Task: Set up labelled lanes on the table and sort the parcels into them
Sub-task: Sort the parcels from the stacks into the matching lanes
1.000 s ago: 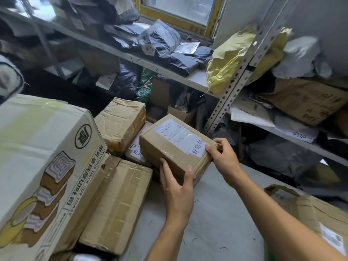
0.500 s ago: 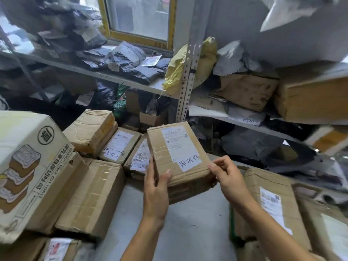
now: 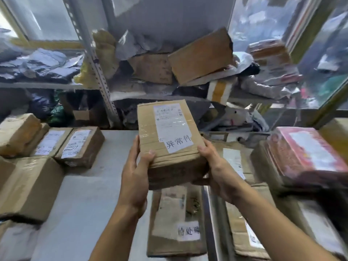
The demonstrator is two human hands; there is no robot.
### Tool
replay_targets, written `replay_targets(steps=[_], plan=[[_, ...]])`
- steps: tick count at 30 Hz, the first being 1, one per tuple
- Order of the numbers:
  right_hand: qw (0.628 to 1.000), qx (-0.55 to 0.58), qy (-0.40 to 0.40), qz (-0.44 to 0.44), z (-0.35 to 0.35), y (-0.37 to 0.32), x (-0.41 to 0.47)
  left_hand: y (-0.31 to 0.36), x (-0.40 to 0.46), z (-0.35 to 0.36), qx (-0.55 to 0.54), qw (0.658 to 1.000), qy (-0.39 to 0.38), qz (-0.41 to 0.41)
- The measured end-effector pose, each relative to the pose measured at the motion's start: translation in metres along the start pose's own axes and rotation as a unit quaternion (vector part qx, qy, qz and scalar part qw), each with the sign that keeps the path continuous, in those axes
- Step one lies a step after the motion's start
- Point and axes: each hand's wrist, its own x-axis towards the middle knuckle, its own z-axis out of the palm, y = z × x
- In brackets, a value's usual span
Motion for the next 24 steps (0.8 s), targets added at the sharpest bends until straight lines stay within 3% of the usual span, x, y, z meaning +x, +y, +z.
replay_targets(steps=[16,24], plan=[[0.983,0.006,0.180,-0.043,-0.143,0.030,-0.160,-0.039,-0.097,0.158,-0.018,0.984,-0.171,-0.052],[0.985,-0.004,0.158,-0.073,-0.226,0.024,-0.211,-0.053,-0.141,0.246,0.004,0.985,-0.169,-0.028]])
